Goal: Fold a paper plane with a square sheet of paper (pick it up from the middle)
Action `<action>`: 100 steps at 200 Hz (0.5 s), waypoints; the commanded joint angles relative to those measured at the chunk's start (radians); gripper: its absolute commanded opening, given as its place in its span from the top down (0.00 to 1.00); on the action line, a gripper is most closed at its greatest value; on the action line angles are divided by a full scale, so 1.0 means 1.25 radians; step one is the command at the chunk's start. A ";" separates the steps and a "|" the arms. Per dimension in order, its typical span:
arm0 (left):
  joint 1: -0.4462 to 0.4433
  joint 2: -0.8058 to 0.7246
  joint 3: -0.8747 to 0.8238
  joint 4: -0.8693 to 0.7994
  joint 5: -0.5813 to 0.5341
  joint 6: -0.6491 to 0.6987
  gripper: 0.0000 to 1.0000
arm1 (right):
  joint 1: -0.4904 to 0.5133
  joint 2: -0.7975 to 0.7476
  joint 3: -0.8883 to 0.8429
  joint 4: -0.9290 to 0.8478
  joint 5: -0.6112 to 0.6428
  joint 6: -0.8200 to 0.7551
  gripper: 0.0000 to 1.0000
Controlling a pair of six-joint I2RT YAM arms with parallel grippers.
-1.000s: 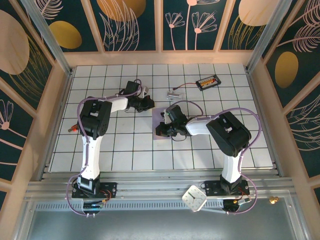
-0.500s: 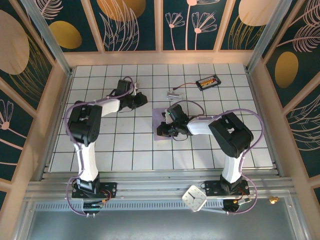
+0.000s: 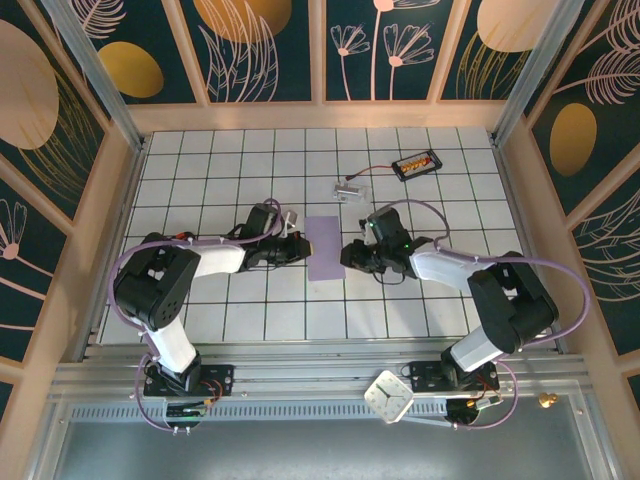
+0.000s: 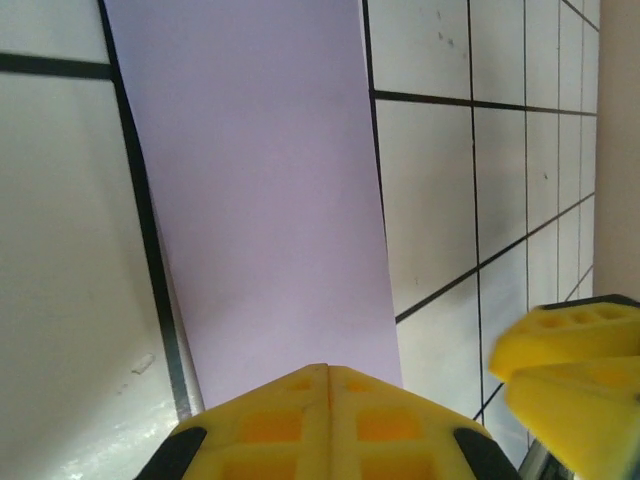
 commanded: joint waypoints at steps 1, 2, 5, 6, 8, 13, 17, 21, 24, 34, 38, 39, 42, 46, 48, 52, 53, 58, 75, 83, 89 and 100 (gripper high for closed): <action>-0.004 0.026 -0.009 0.064 0.040 -0.025 1.00 | 0.015 -0.005 -0.018 -0.008 0.032 0.039 0.71; -0.004 0.028 -0.009 0.065 0.041 -0.025 1.00 | 0.016 -0.004 -0.017 -0.008 0.033 0.039 0.71; -0.005 0.032 -0.010 0.067 0.043 -0.025 1.00 | 0.018 0.000 -0.017 -0.008 0.035 0.039 0.70; -0.005 0.032 -0.010 0.068 0.043 -0.025 1.00 | 0.019 0.001 -0.017 -0.008 0.035 0.039 0.70; -0.005 0.034 -0.011 0.071 0.044 -0.024 1.00 | 0.021 0.006 -0.017 -0.008 0.038 0.039 0.70; -0.005 0.036 -0.013 0.073 0.042 -0.023 1.00 | 0.025 0.010 -0.017 -0.008 0.040 0.039 0.69; -0.005 0.038 -0.014 0.073 0.039 -0.021 1.00 | 0.026 0.013 -0.019 -0.006 0.040 0.040 0.69; -0.004 0.040 -0.015 0.072 0.037 -0.018 1.00 | 0.026 0.018 -0.022 0.000 0.038 0.042 0.69; -0.005 0.042 -0.013 0.070 0.035 -0.015 1.00 | 0.027 0.021 -0.024 0.003 0.035 0.042 0.68; -0.005 0.049 -0.011 0.065 0.033 -0.007 1.00 | 0.028 0.028 -0.028 0.016 0.028 0.046 0.68; -0.005 0.053 -0.012 0.064 0.032 -0.004 1.00 | 0.029 0.032 -0.030 0.019 0.026 0.046 0.68; -0.005 0.054 -0.011 0.063 0.031 -0.003 1.00 | 0.029 0.032 -0.029 0.020 0.027 0.046 0.68; -0.005 0.057 -0.010 0.061 0.031 -0.001 1.00 | 0.029 0.034 -0.029 0.021 0.027 0.047 0.68; -0.004 0.061 -0.010 0.060 0.029 0.003 1.00 | 0.030 0.038 -0.028 0.024 0.028 0.047 0.68; -0.005 0.063 -0.010 0.060 0.029 0.004 1.00 | 0.031 0.040 -0.028 0.024 0.029 0.047 0.68; -0.004 0.068 -0.010 0.059 0.029 0.006 1.00 | 0.032 0.043 -0.027 0.026 0.031 0.046 0.68; -0.005 0.069 -0.010 0.060 0.030 0.006 1.00 | 0.031 0.044 -0.027 0.026 0.031 0.045 0.68; -0.005 0.075 -0.011 0.059 0.030 0.008 1.00 | 0.031 0.047 -0.025 0.027 0.031 0.045 0.68; -0.005 0.088 -0.018 0.062 0.030 0.010 1.00 | 0.033 0.062 -0.021 0.035 0.031 0.042 0.68; -0.004 0.089 -0.023 0.061 0.026 0.014 1.00 | 0.033 0.069 -0.017 0.036 0.031 0.040 0.68; -0.005 0.090 -0.027 0.061 0.023 0.016 1.00 | 0.034 0.073 -0.017 0.039 0.029 0.039 0.68; -0.005 0.092 -0.031 0.060 0.021 0.018 1.00 | 0.035 0.081 -0.016 0.047 0.020 0.039 0.68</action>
